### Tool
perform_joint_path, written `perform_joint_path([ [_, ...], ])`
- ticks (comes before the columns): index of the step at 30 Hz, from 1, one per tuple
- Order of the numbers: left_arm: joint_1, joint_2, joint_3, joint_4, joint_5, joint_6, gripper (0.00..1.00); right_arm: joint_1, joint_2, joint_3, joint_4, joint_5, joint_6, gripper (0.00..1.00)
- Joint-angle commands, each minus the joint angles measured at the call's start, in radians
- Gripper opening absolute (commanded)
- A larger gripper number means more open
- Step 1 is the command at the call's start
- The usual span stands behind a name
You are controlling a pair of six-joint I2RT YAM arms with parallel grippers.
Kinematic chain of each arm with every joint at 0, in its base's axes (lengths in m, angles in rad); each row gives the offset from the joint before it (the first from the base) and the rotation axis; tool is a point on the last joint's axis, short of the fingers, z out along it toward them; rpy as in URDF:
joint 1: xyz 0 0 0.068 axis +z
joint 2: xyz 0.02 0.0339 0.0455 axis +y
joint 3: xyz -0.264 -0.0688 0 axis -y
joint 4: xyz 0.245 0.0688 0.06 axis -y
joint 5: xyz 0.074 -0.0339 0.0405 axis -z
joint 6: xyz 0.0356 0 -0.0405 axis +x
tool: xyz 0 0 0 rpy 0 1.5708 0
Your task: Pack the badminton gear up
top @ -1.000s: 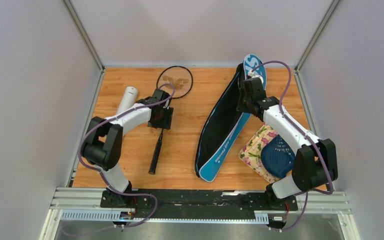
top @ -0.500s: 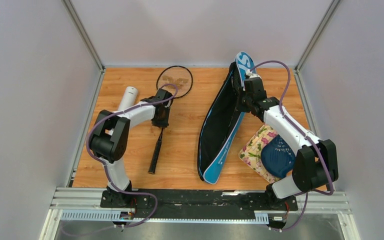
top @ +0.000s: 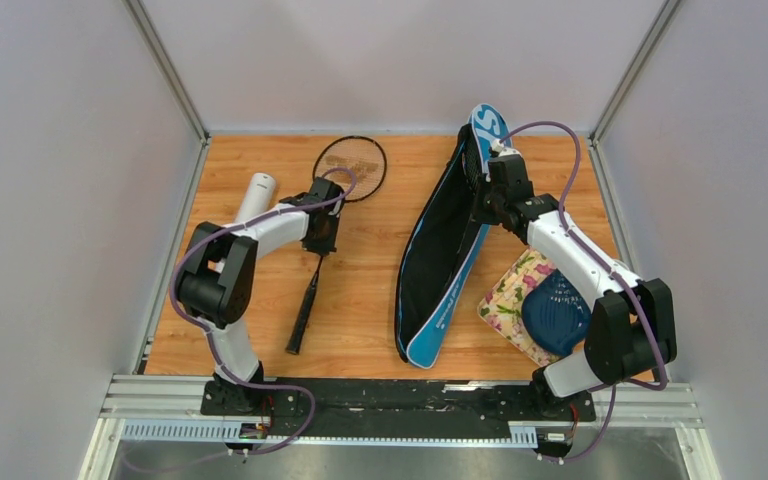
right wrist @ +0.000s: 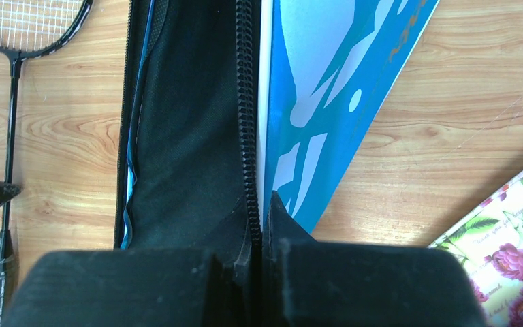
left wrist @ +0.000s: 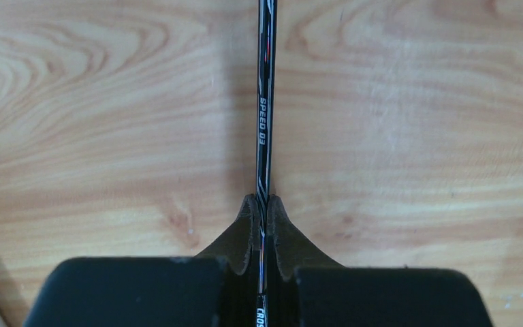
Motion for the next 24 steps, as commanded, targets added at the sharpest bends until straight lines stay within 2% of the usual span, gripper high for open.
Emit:
perform_joint_path([
  [1, -0.011, -0.164, -0.051, 0.028, -0.035, 0.042, 0.00, -0.005, -0.022, 0.016, 0.083, -0.007, -0.010, 0.00],
  [6, -0.011, -0.260, -0.058, 0.011, 0.007, 0.049, 0.00, -0.004, -0.014, 0.017, 0.084, -0.007, -0.010, 0.00],
  [9, -0.014, -0.345, -0.091, 0.035, 0.079, 0.054, 0.00, -0.004, -0.005, 0.020, 0.084, -0.012, -0.007, 0.00],
  [12, -0.054, -0.425, -0.109, 0.029, 0.097, 0.086, 0.00, -0.007, 0.006, 0.033, 0.076, -0.004, 0.004, 0.00],
  [14, -0.089, -0.461, -0.091, -0.013, 0.051, 0.112, 0.00, -0.004, 0.021, 0.046, 0.063, 0.008, 0.021, 0.00],
  [18, -0.229, -0.493, -0.078, -0.069, -0.086, 0.148, 0.00, -0.002, 0.035, 0.073, 0.055, 0.013, 0.059, 0.00],
  [19, -0.285, -0.493, -0.078, -0.076, -0.139, 0.146, 0.00, -0.002, 0.036, 0.079, 0.055, 0.014, 0.067, 0.00],
  [24, -0.413, -0.455, -0.078, -0.124, -0.291, 0.145, 0.00, -0.002, 0.039, 0.099, 0.044, 0.014, 0.090, 0.00],
])
